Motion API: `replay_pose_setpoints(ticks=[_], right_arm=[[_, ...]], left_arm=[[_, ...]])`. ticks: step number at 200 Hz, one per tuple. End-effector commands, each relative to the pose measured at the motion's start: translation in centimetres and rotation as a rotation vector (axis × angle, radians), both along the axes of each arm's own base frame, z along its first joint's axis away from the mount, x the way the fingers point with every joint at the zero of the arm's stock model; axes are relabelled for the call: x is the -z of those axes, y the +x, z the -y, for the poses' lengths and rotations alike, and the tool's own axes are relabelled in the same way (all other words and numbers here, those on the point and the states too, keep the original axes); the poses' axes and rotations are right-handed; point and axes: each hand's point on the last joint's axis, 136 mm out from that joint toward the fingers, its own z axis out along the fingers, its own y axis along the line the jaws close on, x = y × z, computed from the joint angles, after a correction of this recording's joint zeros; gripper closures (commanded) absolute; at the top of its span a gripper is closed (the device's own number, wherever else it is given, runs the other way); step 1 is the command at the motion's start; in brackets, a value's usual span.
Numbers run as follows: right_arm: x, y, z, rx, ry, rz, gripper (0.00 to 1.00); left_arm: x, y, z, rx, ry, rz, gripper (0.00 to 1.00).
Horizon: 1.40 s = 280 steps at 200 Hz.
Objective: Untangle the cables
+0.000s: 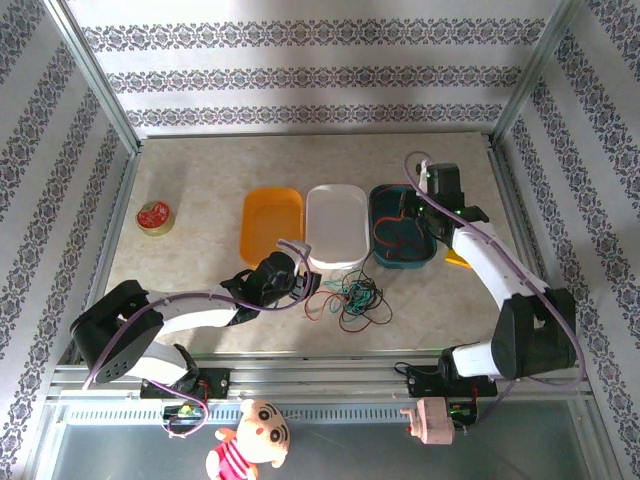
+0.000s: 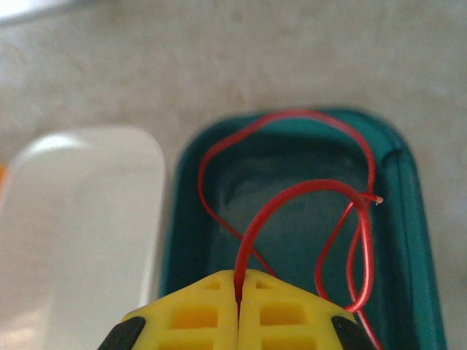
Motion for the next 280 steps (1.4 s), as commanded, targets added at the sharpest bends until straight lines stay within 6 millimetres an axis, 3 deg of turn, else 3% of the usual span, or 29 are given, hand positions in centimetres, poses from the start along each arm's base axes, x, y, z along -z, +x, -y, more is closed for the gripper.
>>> replay_pose_setpoints(ticks=[1, 30, 60, 122, 160, 207, 237, 258, 280], right_arm=[[1.8, 0.0, -0.4, 0.021, 0.051, -0.048, 1.0], [4.7, -0.3, -0.8, 0.032, 0.082, -0.137, 1.0], [7.0, -0.5, 0.1, 0.095, 0.057, -0.195, 1.0], [10.0, -1.5, 0.8, 0.169, 0.046, -0.291, 1.0], [11.2, -1.9, 0.8, 0.176, 0.032, -0.337, 0.99], [12.1, -2.2, 3.3, 0.265, -0.116, -0.366, 0.98], [12.0, -1.9, 3.8, 0.278, -0.154, -0.361, 0.98], [11.5, -1.4, 2.3, 0.222, -0.093, -0.346, 0.92], [10.1, -1.0, 0.6, 0.162, -0.027, -0.315, 0.66]], left_arm=[[-1.3, -0.6, 0.9, 0.059, 0.006, 0.017, 0.37], [-1.8, -1.7, 1.2, 0.137, 0.036, 0.011, 0.37], [-2.3, -3.2, 1.8, 0.238, 0.042, -0.01, 0.34], [-0.8, -4.4, 2.5, 0.304, 0.068, -0.078, 0.29], [0.0, -4.8, 3.3, 0.335, 0.078, -0.106, 0.29], [0.8, -5.2, 3.9, 0.364, 0.096, -0.13, 0.29], [0.9, -5.3, 4.0, 0.368, 0.101, -0.135, 0.29], [0.9, -5.4, 4.0, 0.371, 0.102, -0.138, 0.29], [0.7, -5.6, 4.1, 0.383, 0.106, -0.142, 0.29]])
